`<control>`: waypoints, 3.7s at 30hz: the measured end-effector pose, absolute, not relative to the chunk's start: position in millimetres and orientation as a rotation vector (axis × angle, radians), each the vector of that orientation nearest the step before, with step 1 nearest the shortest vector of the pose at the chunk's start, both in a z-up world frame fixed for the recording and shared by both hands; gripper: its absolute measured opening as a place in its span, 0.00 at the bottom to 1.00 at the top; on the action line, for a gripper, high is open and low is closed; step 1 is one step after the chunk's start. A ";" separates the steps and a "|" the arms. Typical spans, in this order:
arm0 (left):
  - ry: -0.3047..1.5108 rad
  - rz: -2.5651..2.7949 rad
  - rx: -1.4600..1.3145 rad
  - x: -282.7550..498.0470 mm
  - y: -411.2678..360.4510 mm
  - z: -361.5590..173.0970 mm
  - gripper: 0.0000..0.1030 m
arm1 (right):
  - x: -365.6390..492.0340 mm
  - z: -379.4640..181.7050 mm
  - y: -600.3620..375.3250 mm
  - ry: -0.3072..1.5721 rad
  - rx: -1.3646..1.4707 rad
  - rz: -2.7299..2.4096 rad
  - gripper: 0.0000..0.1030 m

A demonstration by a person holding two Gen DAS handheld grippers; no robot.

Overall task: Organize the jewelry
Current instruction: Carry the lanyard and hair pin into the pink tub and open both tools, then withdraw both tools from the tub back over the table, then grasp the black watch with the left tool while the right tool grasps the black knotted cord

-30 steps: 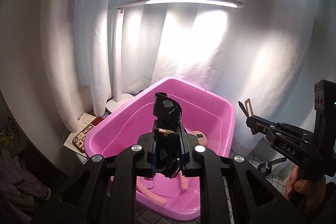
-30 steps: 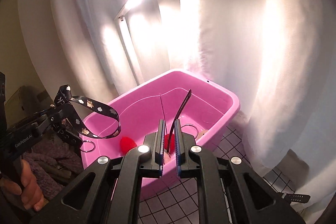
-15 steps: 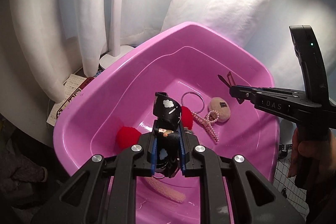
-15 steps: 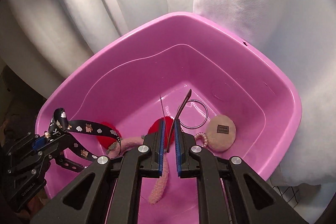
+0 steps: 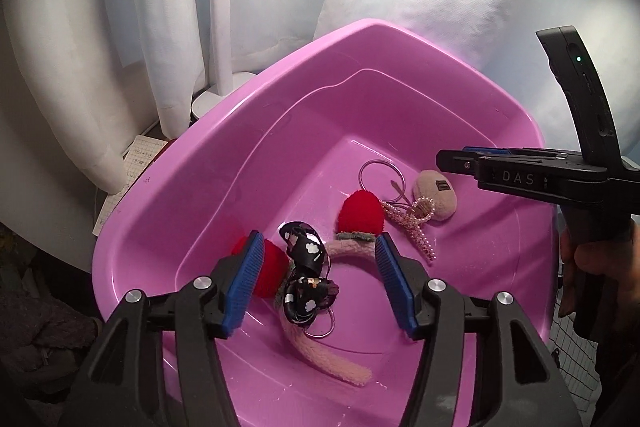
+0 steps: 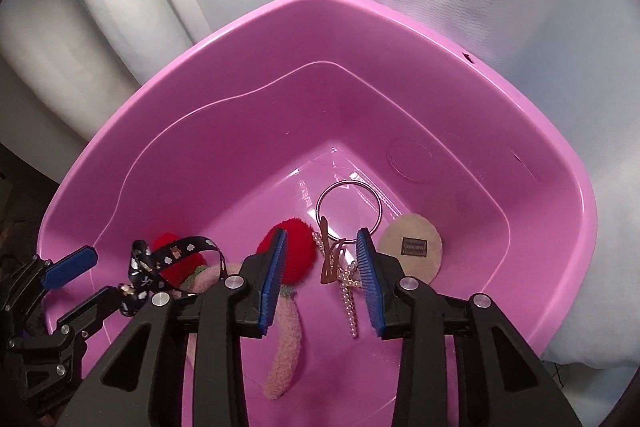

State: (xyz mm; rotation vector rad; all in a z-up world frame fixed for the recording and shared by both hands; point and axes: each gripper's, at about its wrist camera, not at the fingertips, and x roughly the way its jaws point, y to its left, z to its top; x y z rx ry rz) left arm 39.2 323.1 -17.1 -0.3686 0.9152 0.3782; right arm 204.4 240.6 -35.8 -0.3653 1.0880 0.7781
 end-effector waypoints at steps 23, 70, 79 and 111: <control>0.869 0.397 -0.328 17.5 308.6 -0.3 0.82 | 194.6 -24.5 235.4 1.084 -0.354 0.803 0.44; 0.780 0.018 -0.114 -23.5 86.7 32.7 0.94 | -28.5 -19.7 -147.7 0.872 0.148 0.340 0.62; 0.814 -0.060 -0.026 -6.0 11.9 5.9 0.94 | -87.0 -65.2 -257.7 0.908 0.275 0.137 0.62; 0.859 -0.144 0.107 197.4 -47.3 -150.4 0.94 | -4.3 -178.0 -265.0 0.906 0.321 -0.115 0.62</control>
